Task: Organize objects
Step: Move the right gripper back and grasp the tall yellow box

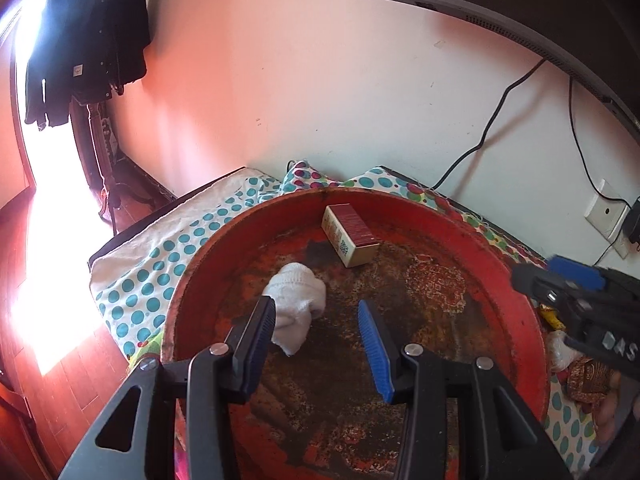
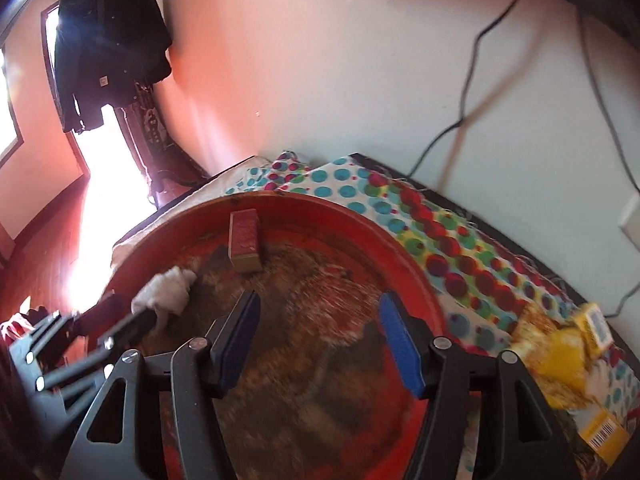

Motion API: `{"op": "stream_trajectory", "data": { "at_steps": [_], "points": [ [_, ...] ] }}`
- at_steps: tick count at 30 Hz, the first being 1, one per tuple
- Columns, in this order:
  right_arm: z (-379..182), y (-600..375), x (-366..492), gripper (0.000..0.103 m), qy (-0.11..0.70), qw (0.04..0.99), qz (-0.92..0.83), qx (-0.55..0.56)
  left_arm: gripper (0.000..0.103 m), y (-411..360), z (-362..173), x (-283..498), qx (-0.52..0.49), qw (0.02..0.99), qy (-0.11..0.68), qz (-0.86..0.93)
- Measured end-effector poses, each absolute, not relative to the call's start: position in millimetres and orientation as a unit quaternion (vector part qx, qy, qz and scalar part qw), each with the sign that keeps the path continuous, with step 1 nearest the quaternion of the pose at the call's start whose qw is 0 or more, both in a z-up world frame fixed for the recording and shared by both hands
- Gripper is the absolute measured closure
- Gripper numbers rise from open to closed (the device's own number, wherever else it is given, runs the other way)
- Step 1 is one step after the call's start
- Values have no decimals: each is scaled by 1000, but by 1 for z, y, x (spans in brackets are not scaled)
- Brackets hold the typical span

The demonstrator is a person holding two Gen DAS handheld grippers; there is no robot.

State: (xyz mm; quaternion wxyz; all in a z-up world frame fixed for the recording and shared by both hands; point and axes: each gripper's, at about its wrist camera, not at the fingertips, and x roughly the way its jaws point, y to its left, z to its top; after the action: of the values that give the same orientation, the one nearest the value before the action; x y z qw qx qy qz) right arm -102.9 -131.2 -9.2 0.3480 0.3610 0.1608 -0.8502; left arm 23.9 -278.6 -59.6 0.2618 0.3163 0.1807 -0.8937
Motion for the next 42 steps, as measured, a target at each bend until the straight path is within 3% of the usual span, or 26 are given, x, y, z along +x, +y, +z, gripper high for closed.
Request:
{"op": "stream_trajectory", "data": {
  "at_steps": [2,6,13,27,29,31,34,39,42],
  "points": [
    [-3,-83,-94,35,163,316,-869,345,59,-273,-56,22,313,249,179,-899],
    [-1,-1,-84,18,169,228,-902,326,59,-257,-53,18,317,224,170,-906],
    [-8,100,-112,10,148,133,-916,349,59,-221,-53,8,328,161,157,-917],
    [-44,27,-186,10,327,171,-843,392,59,-184,-67,-7,368,103,111,-917],
    [-52,28,-189,14,329,173,-842,392,59,-182,-70,-9,375,105,102,-915],
    [-56,32,-191,33,315,177,-841,402,59,-183,-72,-11,379,106,100,-914],
    [-62,39,-193,47,296,165,-841,421,59,-185,-74,-12,384,109,105,-911],
    [-64,60,-194,47,213,177,-851,447,59,-186,-75,-11,386,114,106,-909],
    [-62,69,-184,56,191,173,-863,434,59,-185,-75,-11,387,114,100,-910]
  ]
}}
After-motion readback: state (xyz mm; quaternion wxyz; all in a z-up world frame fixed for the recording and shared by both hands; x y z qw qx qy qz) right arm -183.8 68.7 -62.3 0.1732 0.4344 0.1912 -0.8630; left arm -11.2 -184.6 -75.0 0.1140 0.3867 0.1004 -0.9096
